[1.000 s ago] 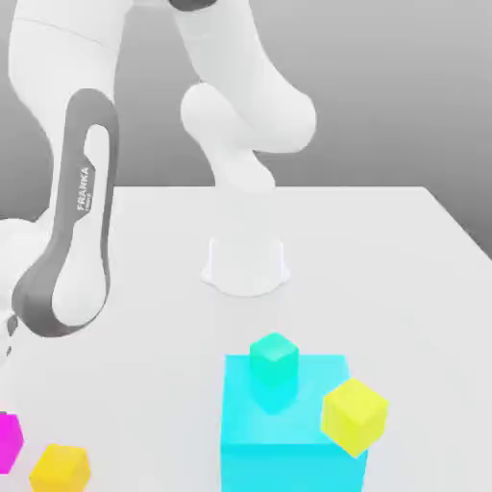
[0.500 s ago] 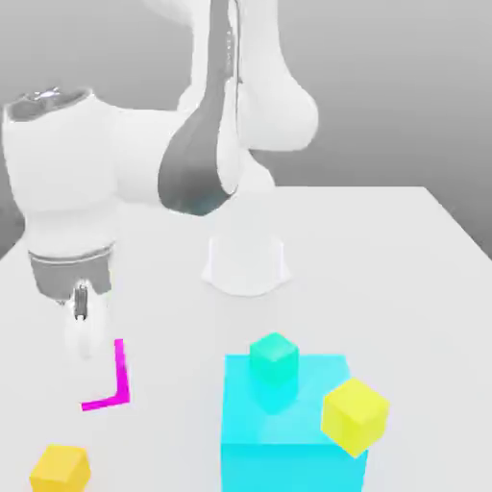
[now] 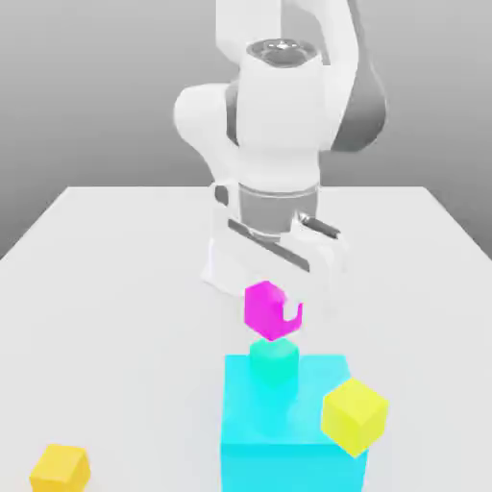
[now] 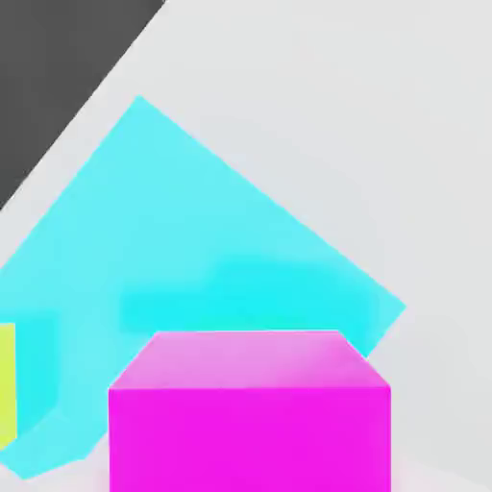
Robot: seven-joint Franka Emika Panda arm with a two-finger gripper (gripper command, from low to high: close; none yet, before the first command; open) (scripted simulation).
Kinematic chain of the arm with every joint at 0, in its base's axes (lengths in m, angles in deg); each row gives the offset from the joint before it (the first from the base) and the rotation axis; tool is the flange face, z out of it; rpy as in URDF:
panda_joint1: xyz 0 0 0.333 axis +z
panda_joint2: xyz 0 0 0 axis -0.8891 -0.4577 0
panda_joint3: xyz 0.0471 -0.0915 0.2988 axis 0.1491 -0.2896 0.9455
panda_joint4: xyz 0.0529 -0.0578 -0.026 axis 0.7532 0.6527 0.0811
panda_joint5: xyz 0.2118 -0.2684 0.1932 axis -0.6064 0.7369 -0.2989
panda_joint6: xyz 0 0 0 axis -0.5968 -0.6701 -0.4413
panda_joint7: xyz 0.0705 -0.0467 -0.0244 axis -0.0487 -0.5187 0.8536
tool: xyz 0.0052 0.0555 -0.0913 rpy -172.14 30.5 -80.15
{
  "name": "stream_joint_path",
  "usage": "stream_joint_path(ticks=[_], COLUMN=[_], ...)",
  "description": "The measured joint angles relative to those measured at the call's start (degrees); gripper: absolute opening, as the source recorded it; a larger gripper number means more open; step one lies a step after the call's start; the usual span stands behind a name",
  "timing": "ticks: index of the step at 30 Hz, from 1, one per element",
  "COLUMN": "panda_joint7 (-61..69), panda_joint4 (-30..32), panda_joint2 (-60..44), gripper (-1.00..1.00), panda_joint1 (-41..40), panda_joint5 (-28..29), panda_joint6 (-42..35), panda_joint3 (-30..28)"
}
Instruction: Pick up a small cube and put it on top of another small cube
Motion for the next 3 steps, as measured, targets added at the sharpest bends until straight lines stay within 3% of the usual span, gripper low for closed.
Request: stream_joint_path(ticks=[3], panda_joint7=[0.0], panda_joint4=[0.0], panda_joint2=[0.0], gripper=[1.0], panda_joint1=[0.0], panda_joint5=[0.0], panda_joint6=[0.0], panda_joint3=[0.0])
